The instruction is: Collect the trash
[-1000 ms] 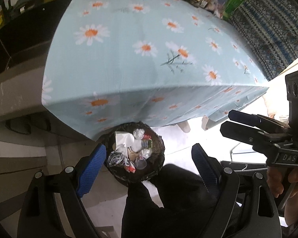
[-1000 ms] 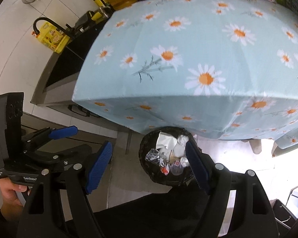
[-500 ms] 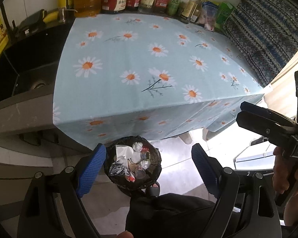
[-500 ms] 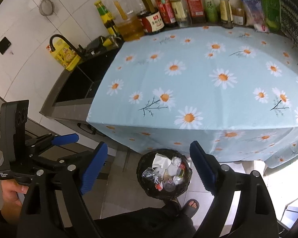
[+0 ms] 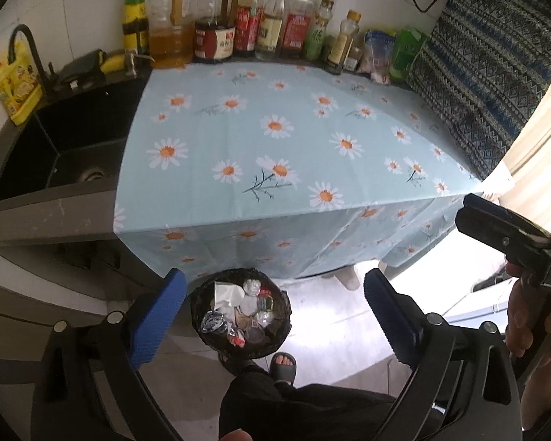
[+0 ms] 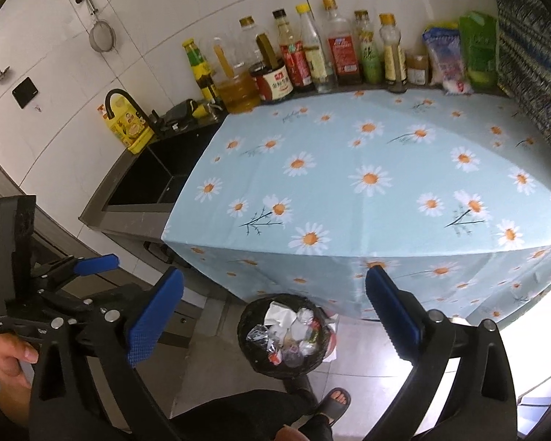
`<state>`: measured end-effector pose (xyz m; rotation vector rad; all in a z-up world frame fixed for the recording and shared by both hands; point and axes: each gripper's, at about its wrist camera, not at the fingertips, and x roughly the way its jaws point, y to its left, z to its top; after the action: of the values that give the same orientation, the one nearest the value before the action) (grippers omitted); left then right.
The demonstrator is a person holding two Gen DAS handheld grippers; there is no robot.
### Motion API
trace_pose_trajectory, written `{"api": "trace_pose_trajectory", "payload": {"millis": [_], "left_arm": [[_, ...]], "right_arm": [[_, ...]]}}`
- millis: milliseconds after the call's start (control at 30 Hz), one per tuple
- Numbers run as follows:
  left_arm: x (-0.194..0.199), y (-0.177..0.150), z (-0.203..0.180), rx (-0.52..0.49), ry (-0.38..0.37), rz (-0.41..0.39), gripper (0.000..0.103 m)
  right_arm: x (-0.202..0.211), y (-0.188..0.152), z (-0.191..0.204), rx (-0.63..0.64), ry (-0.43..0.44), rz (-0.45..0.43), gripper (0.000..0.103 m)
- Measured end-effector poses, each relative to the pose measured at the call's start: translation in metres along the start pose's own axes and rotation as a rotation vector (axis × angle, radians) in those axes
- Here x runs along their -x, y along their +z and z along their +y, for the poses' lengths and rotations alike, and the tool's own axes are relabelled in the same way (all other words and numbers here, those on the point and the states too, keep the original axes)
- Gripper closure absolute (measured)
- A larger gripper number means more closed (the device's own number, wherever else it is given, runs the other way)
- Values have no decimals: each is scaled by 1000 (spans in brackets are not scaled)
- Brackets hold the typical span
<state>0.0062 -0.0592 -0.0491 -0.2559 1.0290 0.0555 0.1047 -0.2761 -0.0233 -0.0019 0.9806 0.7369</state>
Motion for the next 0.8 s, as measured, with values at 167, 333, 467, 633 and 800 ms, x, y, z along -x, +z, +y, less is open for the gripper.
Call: {"api": "trace_pose_trajectory", "payload": {"millis": [167, 333, 467, 633, 800], "left_arm": [[16, -2, -12, 4, 16, -43, 7], [31, -6, -24, -2, 26, -79, 7], [39, -8, -32, -15, 36, -94, 7], [43, -8, -39, -40, 61, -105, 7], [47, -6, -44, -38, 66, -119, 7]], "right_arm": [[24, -7, -5, 15, -11, -36, 5], [42, -12, -6, 48, -15, -65, 5], [53, -14, -8, 46, -18, -90, 5], [63, -15, -13, 32, -20, -106, 5], [69, -14, -15, 39, -19, -112, 5]]}}
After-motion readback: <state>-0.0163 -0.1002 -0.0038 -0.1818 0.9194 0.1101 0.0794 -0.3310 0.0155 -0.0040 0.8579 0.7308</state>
